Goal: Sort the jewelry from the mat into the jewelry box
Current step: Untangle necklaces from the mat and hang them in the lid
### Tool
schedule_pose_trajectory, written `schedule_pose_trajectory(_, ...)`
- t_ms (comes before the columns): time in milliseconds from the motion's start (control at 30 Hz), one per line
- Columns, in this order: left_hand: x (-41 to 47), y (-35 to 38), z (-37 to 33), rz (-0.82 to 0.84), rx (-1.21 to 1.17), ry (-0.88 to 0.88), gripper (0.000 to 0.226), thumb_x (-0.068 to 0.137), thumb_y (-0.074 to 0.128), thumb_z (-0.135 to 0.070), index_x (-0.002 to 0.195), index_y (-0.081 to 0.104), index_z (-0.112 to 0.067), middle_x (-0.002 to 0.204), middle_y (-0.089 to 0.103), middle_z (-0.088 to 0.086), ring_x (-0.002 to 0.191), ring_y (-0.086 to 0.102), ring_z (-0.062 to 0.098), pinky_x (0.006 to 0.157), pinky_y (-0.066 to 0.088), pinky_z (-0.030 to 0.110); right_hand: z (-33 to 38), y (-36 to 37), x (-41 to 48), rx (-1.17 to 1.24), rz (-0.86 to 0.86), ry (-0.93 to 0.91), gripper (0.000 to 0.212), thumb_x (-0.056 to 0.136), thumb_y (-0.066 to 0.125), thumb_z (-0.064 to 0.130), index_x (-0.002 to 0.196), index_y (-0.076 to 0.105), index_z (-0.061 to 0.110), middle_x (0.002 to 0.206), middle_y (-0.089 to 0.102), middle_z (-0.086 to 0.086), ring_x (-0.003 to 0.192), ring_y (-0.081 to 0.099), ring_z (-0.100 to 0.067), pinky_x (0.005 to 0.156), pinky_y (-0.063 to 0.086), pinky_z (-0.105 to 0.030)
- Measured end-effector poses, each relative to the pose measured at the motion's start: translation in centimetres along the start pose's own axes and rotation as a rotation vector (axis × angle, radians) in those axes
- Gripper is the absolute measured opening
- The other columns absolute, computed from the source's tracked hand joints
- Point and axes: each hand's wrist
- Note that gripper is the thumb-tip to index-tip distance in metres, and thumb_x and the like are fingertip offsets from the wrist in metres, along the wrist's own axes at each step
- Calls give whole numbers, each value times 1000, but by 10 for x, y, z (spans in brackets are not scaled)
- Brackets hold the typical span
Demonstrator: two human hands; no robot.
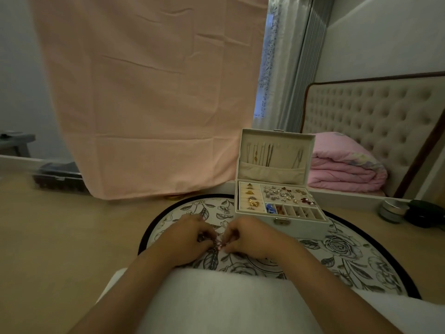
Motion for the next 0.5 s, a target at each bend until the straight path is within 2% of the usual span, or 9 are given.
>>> schedule_pose_trajectory(67,1,1,-1,10,5,4,23,87,67,-39,109,70,-41,106,56,-11,104,48,7,92,48,31,-6,-3,-4,2,1,24,15,88,75,23,103,75,25,87,63,16,81,59,0,70,45,-15)
schedule_pose_trajectory(167,1,4,-3,33,10,24,30,87,66,-44,117,66,-43,112,55,-11,111,44,8,97,44,33,-15,-11,-11,-66,3,85,13,90,69,20,100,74,27,89,61,18,85,59,-3,76,47,-20)
schedule_pose_trajectory(233,2,7,-7,57,18,31,37,85,66,-52,121,63,-45,116,54,-12,113,41,8,99,42,33,-21,-19,-17,-186,4,154,17,90,65,18,95,73,33,97,63,15,94,61,-9,82,50,-25)
schedule_pose_trajectory(300,2,10,-13,83,27,25,50,81,67,-60,128,59,-44,121,51,-13,116,38,7,100,40,31,-24,-24,-22,-337,-1,196,21,88,64,17,97,72,34,103,65,13,100,61,-14,87,52,-29)
schedule_pose_trajectory(367,4,13,-19,92,41,31,59,79,66,-66,132,56,-43,124,49,-13,118,36,7,100,39,30,-23,-19,-24,-399,-43,144,31,86,64,20,113,69,35,114,65,10,106,59,-15,91,52,-31)
schedule_pose_trajectory(433,5,14,-25,101,39,30,63,78,67,-66,134,55,-40,122,48,-11,116,36,8,99,39,29,-22,-6,-23,-300,-82,21,45,86,64,25,129,60,38,121,59,7,112,54,-15,95,49,-34)
schedule_pose_trajectory(500,6,14,-29,103,27,18,64,77,69,-66,132,55,-38,119,47,-11,116,37,8,99,40,29,-25,3,-23,-207,-86,-62,43,89,66,35,131,60,38,120,55,5,113,49,-13,98,46,-34)
Point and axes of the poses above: each hand's wrist, its own x-axis towards the middle knuckle, its own y-axis out of the palm, z = x × y
